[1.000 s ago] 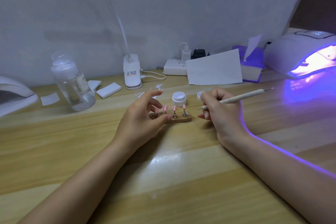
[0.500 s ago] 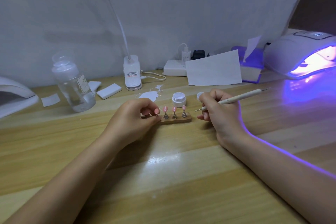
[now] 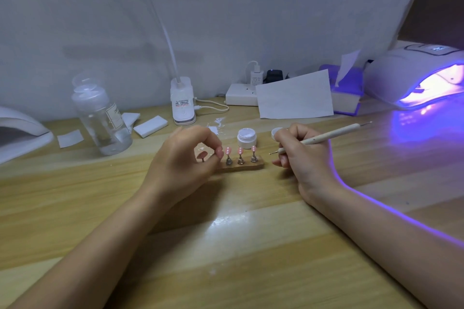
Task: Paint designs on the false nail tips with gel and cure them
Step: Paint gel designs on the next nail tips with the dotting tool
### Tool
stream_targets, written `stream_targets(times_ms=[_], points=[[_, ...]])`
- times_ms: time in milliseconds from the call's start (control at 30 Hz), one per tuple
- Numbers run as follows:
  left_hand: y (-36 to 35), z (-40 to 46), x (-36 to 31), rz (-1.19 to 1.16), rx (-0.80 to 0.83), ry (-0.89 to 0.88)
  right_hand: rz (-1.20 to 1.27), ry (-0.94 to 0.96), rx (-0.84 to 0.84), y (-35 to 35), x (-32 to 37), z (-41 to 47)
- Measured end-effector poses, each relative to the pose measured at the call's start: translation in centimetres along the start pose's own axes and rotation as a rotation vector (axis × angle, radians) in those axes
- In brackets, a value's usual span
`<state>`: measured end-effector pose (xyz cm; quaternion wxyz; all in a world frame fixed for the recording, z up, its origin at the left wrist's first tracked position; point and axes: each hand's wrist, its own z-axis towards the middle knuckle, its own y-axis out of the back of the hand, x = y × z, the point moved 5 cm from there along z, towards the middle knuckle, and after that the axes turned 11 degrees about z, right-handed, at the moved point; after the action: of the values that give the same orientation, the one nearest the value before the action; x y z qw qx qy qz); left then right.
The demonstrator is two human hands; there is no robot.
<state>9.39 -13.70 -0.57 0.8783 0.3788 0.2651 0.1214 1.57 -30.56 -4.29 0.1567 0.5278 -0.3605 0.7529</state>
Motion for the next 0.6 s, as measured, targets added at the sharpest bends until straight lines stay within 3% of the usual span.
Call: stream_targets(times_ms=[167,333,467,600], points=[[0.9,0.0,-2.3,-0.168,-0.154,-0.109,0.018,-0.006,-0.017,0.0,0.0,0.1],[-1.6,-1.1,-4.0,-0.419,0.046,-0.063,0.069,-0.006,-0.069,0.5,0.1,0.2],[-3.6,-1.9,-2.9,-0.436,0.207,0.071,0.083,0.004,-0.087,0.6,0.1,0.2],[-3.6,-1.8,-2.7,-0.437,0.228,0.105,0.032,0.047,-0.033,0.3,0.3,0.0]])
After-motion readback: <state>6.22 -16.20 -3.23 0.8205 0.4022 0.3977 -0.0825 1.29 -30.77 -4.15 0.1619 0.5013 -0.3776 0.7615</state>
